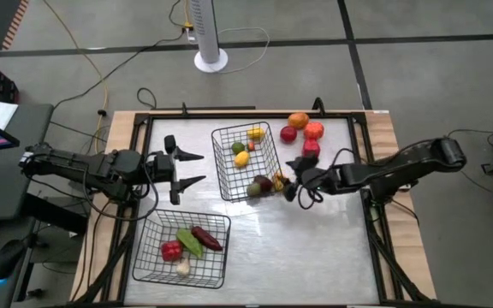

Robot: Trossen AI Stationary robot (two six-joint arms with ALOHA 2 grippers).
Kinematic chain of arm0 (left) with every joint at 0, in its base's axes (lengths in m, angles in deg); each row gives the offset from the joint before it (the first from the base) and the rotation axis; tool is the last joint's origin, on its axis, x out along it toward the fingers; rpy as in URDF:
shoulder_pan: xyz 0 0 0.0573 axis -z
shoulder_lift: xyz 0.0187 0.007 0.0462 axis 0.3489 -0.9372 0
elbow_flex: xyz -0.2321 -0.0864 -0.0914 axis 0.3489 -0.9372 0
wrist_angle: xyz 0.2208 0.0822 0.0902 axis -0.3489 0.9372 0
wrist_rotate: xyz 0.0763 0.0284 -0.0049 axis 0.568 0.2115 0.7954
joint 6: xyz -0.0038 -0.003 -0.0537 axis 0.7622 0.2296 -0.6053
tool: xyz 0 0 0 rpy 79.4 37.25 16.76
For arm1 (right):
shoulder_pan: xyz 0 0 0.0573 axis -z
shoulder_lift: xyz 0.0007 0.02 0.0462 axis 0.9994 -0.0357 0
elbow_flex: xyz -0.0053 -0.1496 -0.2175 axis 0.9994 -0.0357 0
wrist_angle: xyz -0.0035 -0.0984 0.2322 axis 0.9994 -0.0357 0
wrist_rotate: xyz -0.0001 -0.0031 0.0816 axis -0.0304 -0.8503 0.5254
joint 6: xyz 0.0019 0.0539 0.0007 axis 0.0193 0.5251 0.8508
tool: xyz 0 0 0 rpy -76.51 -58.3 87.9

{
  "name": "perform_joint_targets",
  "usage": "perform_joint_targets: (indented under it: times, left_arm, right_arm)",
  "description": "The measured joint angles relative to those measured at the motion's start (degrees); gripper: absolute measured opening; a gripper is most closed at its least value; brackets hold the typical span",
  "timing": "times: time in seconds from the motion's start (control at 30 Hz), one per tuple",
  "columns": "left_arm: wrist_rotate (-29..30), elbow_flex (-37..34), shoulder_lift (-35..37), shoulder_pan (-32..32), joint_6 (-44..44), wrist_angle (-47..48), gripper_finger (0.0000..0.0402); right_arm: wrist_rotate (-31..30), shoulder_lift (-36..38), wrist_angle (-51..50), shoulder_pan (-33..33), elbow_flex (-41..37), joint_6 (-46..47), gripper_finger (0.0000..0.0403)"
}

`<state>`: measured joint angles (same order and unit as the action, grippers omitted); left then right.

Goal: Sort produce into baskets
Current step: Put the bottom yellow lemon into the top black wire basket

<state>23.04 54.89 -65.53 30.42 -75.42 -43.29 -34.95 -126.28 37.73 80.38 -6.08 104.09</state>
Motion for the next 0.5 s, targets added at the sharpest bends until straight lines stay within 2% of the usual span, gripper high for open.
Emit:
perform_joint_targets:
  times: [0.1,0.27,0.4,0.5]
  left_arm:
    - [0.0,0.0,0.0,0.0,0.0,0.3,0.0249]
    - [0.1,0.0,0.0,0.0,0.0,0.3,0.0249]
    - [0.1,0.0,0.0,0.0,-0.7,0.3,0.0249]
    - [0.1,0.0,0.0,0.0,-0.7,0.3,0.0249]
  right_arm:
    - [-3.6,3.5,-6.4,-2.0,0.1,3.7,0.0323]
    - [-4.0,4.9,-13.1,-4.4,-3.4,8.1,0.0322]
    - [-4.1,3.1,-5.2,-4.8,-9.5,9.6,0.0322]
    - [-4.2,0.9,3.8,-5.4,-13.5,6.8,0.0324]
